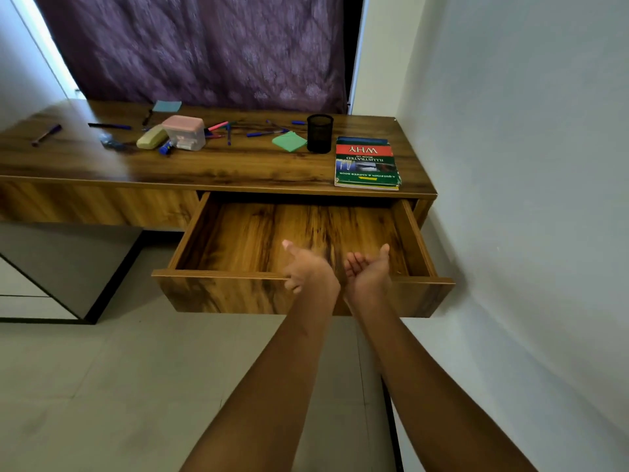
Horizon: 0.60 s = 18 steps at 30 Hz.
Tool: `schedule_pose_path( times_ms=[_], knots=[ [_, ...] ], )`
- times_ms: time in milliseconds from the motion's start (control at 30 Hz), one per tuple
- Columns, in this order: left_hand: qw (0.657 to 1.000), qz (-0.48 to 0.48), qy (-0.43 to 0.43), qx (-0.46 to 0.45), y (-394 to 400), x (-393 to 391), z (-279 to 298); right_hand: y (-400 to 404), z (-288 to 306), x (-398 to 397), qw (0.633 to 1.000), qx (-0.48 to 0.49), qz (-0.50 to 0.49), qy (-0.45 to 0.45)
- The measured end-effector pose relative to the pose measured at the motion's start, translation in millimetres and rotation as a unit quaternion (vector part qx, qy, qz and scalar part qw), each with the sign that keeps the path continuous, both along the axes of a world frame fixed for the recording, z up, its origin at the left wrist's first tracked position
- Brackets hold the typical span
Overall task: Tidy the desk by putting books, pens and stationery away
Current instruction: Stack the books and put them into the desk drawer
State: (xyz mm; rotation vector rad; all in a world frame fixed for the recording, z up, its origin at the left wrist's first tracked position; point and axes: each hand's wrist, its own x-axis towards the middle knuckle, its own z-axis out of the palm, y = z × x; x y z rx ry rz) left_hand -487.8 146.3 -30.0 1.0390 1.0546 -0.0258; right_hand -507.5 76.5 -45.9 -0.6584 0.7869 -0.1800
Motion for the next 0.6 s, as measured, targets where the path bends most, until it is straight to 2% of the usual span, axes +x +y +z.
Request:
schedule_pose_path(
  times_ms=[133, 400, 600],
  knots=[
    [0.998, -0.025, -0.052, 0.035, -9.9, 31.1, 28.6, -10.2, 17.5, 26.4, 0.999, 0.033, 0.008, -0.022],
    [0.977, -0.134, -0.120, -0.116, -18.0, 123.9, 56.9, -29.3, 33.5, 134.3, 0.999, 0.016, -0.034, -0.033],
    [0.958, -0.205, -0.154, -0.125, -30.0, 207.3, 46.3, -60.3, 34.7, 223.2, 0.997, -0.012, -0.048, -0.063]
  ],
)
